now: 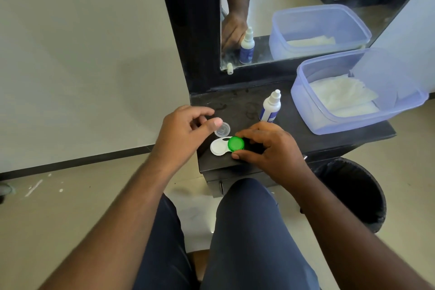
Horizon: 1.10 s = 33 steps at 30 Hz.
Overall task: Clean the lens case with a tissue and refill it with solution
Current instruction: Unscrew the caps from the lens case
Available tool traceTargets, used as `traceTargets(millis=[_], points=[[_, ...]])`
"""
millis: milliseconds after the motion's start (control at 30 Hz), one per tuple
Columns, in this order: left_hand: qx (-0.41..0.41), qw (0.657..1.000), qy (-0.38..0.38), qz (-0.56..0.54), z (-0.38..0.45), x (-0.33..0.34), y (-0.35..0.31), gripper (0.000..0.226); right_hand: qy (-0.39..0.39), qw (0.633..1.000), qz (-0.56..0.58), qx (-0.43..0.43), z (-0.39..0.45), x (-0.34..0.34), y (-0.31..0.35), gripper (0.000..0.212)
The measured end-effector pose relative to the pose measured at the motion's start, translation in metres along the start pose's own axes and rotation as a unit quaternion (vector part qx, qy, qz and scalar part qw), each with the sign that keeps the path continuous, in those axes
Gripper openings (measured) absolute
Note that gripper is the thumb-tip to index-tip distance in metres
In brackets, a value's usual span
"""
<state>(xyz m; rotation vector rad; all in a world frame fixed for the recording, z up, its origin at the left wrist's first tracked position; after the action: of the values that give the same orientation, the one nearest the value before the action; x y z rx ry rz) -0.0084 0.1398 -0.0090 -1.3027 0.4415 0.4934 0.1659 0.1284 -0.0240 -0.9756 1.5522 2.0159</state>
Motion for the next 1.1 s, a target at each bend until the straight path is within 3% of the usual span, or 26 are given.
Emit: traceTargets(millis=[233, 600, 1100], points=[[0.039, 0.999, -0.003, 0.003, -0.053, 0.009, 0.01, 0.045, 0.002, 1.0, 0.015, -0.001, -0.002, -0.004, 0.001, 0.037], [0.074, 0.997, -0.008, 0.013, -0.043, 0.019, 0.004, 0.035, 0.039, 0.999, 0.02, 0.0, -0.001, -0.008, -0.001, 0.038], [0.1, 0.995, 0.022, -0.008, -0.037, 0.025, 0.007, 0.042, 0.098, 0.992, -0.052, -0.067, 0.005, 0.002, -0.001, 0.038]])
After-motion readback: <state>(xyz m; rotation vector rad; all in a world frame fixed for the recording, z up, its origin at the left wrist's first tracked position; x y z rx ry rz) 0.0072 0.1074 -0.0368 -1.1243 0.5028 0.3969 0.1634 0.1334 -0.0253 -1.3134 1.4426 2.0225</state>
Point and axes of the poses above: each hand's wrist, its own z-axis towards the middle knuckle, its own x-axis out of the palm, y = z × x, the point moved 8 cm from there along z, towards the middle knuckle, and after that the axes turned 9 degrees about x, right-handed, at the moved point
